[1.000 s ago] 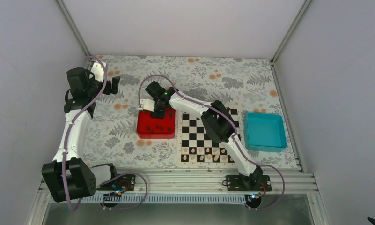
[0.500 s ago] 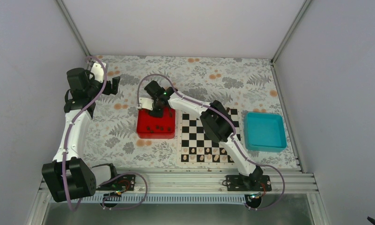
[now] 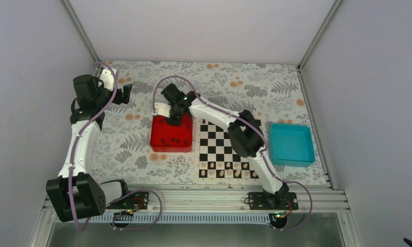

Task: Set up the chess pieces on the board
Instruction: Pick up the chess piece from the storage box, then place the chess piece on the chessboard.

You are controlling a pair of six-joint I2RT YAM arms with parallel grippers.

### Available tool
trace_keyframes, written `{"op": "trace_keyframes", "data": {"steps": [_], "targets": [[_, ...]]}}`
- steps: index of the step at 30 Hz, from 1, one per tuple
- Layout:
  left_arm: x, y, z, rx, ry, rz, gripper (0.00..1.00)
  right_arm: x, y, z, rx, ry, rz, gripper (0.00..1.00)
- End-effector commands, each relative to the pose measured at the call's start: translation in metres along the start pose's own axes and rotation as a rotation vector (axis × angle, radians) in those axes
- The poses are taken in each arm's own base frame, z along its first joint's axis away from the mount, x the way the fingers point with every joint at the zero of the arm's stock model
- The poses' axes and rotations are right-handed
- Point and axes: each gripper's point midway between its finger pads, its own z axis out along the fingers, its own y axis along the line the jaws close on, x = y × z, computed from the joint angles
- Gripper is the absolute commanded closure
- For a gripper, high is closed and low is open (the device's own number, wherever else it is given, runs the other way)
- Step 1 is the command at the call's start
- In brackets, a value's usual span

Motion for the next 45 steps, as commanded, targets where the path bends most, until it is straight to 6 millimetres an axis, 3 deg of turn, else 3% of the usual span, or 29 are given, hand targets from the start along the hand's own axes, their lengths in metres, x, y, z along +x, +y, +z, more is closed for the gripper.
{"op": "trace_keyframes", "data": {"steps": [1,5,10,12,15,18,21,28,32,45], "targets": [[-0.004,-0.001,-0.002,0.008,-0.018,0.008,0.0,-0.022,-0.034,-0.107,0.083,-0.124,0.048,0.96],[-0.006,0.0,-0.004,0.005,-0.025,0.009,0.0,0.027,-0.069,-0.17,0.181,-0.127,0.156,0.96],[-0.006,-0.001,-0.003,0.011,-0.024,0.008,0.0,0.137,-0.1,-0.229,0.324,-0.094,0.355,0.96],[-0.005,-0.001,-0.002,0.014,-0.021,0.006,0.0,0.178,-0.101,-0.247,0.375,-0.076,0.421,0.95],[-0.005,-0.001,-0.002,0.016,-0.019,0.004,0.0,0.236,-0.099,-0.259,0.417,-0.059,0.52,0.95],[-0.005,-0.002,-0.002,0.019,-0.02,0.004,0.0,0.283,-0.09,-0.246,0.42,-0.013,0.587,0.95],[-0.006,-0.002,-0.002,0.021,-0.019,0.003,0.0,0.316,-0.083,-0.229,0.397,0.026,0.642,0.95],[-0.007,-0.002,-0.004,0.016,-0.02,0.003,0.0,0.367,-0.079,-0.198,0.348,0.097,0.725,0.95],[-0.006,-0.001,-0.004,0.015,-0.019,0.003,0.0,0.383,-0.072,-0.183,0.313,0.12,0.755,0.95],[-0.001,-0.002,0.0,0.026,-0.005,0.002,0.0,0.388,-0.047,-0.176,0.249,0.127,0.781,0.95]]}}
